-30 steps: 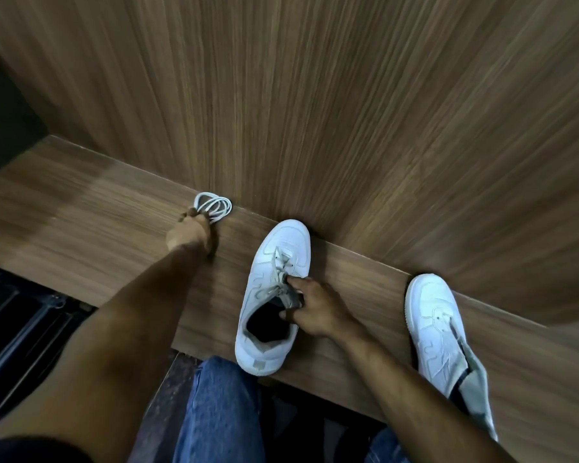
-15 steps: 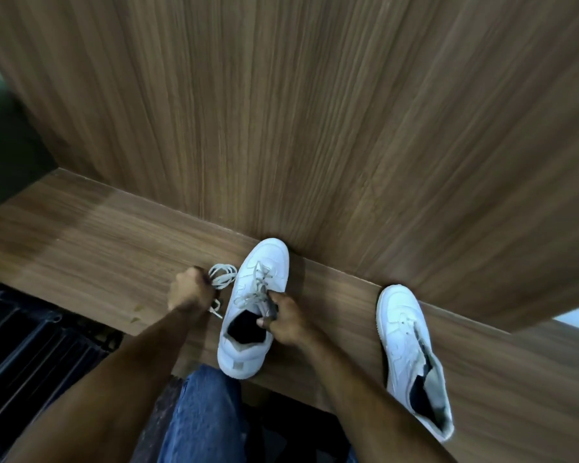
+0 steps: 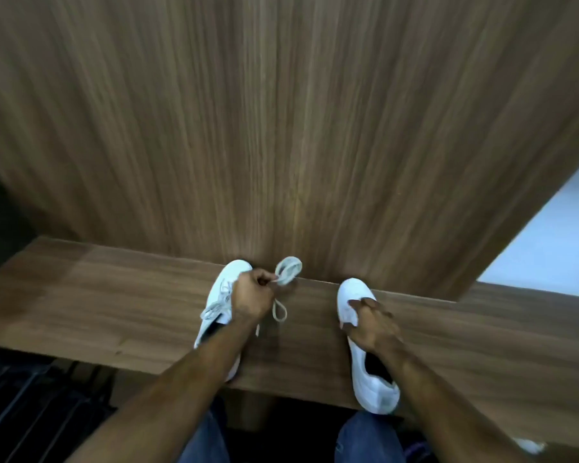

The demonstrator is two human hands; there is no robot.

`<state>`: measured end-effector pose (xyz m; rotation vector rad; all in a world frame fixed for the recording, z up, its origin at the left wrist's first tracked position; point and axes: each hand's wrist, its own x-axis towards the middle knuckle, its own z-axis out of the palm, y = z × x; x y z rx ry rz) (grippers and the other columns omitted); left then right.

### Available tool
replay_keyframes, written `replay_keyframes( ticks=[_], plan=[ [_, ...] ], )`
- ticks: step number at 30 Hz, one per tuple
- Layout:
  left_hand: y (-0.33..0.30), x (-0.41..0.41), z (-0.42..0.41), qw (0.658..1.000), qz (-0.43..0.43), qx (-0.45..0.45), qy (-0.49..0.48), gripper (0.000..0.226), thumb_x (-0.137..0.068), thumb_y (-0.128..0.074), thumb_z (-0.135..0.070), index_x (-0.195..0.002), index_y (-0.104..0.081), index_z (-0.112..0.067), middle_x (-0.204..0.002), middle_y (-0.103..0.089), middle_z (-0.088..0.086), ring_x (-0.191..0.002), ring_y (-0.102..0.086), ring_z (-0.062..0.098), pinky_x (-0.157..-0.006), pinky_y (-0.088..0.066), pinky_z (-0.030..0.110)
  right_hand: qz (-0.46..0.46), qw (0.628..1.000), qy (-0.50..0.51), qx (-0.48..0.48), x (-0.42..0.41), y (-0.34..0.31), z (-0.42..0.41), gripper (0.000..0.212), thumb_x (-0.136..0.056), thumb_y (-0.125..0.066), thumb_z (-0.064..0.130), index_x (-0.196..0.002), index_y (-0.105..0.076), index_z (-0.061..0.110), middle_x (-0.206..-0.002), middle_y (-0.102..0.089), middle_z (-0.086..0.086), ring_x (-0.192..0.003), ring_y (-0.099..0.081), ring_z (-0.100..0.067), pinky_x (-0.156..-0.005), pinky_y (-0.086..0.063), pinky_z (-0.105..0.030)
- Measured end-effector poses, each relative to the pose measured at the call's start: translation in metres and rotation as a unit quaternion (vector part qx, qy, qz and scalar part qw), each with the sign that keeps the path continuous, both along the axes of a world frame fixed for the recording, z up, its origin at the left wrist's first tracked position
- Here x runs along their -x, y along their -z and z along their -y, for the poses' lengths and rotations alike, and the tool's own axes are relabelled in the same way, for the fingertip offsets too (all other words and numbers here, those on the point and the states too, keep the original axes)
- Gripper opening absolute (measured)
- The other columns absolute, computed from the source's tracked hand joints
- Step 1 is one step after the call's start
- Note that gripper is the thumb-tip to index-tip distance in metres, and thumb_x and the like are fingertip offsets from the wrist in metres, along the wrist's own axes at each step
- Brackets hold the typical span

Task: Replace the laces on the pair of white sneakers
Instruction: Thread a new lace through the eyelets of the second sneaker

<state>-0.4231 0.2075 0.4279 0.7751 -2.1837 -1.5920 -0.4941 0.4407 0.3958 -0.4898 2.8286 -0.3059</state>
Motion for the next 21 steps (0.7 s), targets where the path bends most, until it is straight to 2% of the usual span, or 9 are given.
replay_keyframes(
  ticks=[3, 6, 8, 10, 12, 15, 17, 19, 21],
  plan=[
    [0.019, -0.002, -0.044, 0.997, 0.019, -0.073, 0.017, 0.024, -0.072, -0.081, -0.007, -0.061, -0.066, -0.023, -0.062, -0.065, -0.006, -0.058, -0.06, 0.011, -0.064, -0.05, 0.027, 0.107, 0.984, 0.103, 0.1, -0.004, 0.01, -0.047, 0.078, -0.084, -0.067, 0.047, -0.148, -0.032, 0.022, -0.151, -0.037, -0.009, -0.137, -0.036, -0.027, -0.11, -0.034, -0.038],
    [0.039, -0.007, -0.068, 0.989, 0.053, -0.135, 0.01, 0.013, -0.073, -0.08, -0.005, -0.067, -0.07, -0.012, -0.06, -0.064, 0.002, -0.053, -0.058, 0.014, -0.061, -0.053, 0.031, 0.163, 0.952, 0.157, 0.204, -0.02, 0.029, -0.056, 0.084, -0.081, -0.074, 0.038, -0.151, -0.03, 0.021, -0.151, -0.038, -0.01, -0.137, -0.038, -0.025, -0.108, -0.034, -0.029],
    [0.044, -0.012, -0.075, 0.989, 0.073, -0.13, 0.002, 0.006, -0.076, -0.077, -0.004, -0.076, -0.071, -0.001, -0.057, -0.063, 0.003, -0.044, -0.056, 0.007, -0.054, -0.052, 0.025, 0.142, 0.954, 0.162, 0.21, -0.026, 0.039, -0.049, 0.083, -0.082, -0.073, 0.036, -0.151, -0.029, 0.02, -0.151, -0.038, -0.013, -0.136, -0.039, -0.027, -0.107, -0.034, -0.029],
    [0.046, -0.014, -0.074, 0.989, 0.077, -0.123, -0.006, 0.007, -0.076, -0.077, -0.004, -0.075, -0.071, 0.001, -0.057, -0.063, 0.002, -0.041, -0.054, 0.005, -0.052, -0.051, 0.023, 0.135, 0.958, 0.15, 0.203, -0.031, 0.039, -0.035, 0.082, -0.083, -0.071, 0.04, -0.151, -0.028, 0.02, -0.151, -0.038, -0.013, -0.135, -0.041, -0.027, -0.105, -0.035, -0.027],
    [0.04, -0.016, -0.068, 0.99, 0.081, -0.118, -0.011, 0.011, -0.077, -0.075, -0.003, -0.07, -0.068, -0.006, -0.058, -0.062, 0.002, -0.046, -0.055, 0.009, -0.051, -0.049, 0.019, 0.134, 0.964, 0.13, 0.188, -0.037, 0.039, -0.016, 0.082, -0.083, -0.068, 0.046, -0.151, -0.028, 0.021, -0.149, -0.04, -0.012, -0.132, -0.044, -0.027, -0.102, -0.036, -0.025],
    [0.037, -0.015, -0.056, 0.989, 0.087, -0.121, -0.013, 0.014, -0.078, -0.074, -0.004, -0.068, -0.068, -0.012, -0.059, -0.063, 0.002, -0.051, -0.056, 0.015, -0.058, -0.053, 0.029, 0.135, 0.974, 0.095, 0.155, -0.052, 0.042, 0.015, 0.084, -0.076, -0.058, 0.063, -0.148, -0.029, 0.031, -0.141, -0.049, -0.009, -0.124, -0.051, -0.027, -0.099, -0.045, -0.035],
    [0.033, -0.018, -0.05, 0.987, 0.079, -0.14, 0.003, 0.017, -0.08, -0.069, 0.002, -0.07, -0.068, -0.01, -0.068, -0.067, 0.009, -0.057, -0.059, 0.017, -0.058, -0.053, 0.026, 0.156, 0.974, 0.073, 0.149, -0.056, 0.045, 0.028, 0.084, -0.068, -0.052, 0.071, -0.142, -0.036, 0.035, -0.134, -0.054, -0.005, -0.118, -0.055, -0.026, -0.095, -0.048, -0.036],
    [0.028, -0.018, -0.045, 0.983, 0.067, -0.168, 0.021, 0.008, -0.081, -0.067, 0.005, -0.079, -0.07, -0.002, -0.081, -0.07, 0.017, -0.066, -0.062, 0.021, -0.061, -0.053, 0.026, 0.202, 0.949, 0.098, 0.223, -0.054, 0.037, 0.036, 0.077, -0.071, -0.057, 0.066, -0.137, -0.043, 0.029, -0.132, -0.056, -0.005, -0.117, -0.056, -0.025, -0.098, -0.047, -0.036],
    [0.017, -0.018, -0.043, 0.978, 0.052, -0.196, 0.051, 0.009, -0.081, -0.068, 0.005, -0.09, -0.068, 0.005, -0.085, -0.069, 0.021, -0.065, -0.063, 0.02, -0.057, -0.054, 0.026, 0.257, 0.886, 0.161, 0.351, -0.045, 0.025, 0.037, 0.061, -0.087, -0.063, 0.046, -0.138, -0.044, 0.019, -0.136, -0.053, -0.008, -0.123, -0.052, -0.027, -0.103, -0.043, -0.037]
  ],
)
